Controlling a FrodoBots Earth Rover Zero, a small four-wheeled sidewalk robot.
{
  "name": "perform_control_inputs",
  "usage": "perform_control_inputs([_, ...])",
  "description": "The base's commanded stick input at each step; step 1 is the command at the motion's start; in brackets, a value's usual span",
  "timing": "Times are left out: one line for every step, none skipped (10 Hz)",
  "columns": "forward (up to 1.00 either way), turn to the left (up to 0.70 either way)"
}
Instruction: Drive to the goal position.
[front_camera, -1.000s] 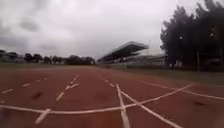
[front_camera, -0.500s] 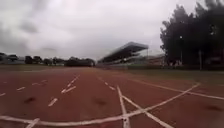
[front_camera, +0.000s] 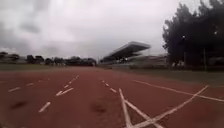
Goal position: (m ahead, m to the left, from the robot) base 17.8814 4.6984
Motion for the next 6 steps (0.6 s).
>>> perform_control_inputs([0.5, 0.0])
perform_control_inputs([0.5, 0.0])
perform_control_inputs([0.5, 0.0])
perform_control_inputs([0.5, 0.0])
perform_control_inputs([0.5, 0.0])
perform_control_inputs([0.5, 0.0])
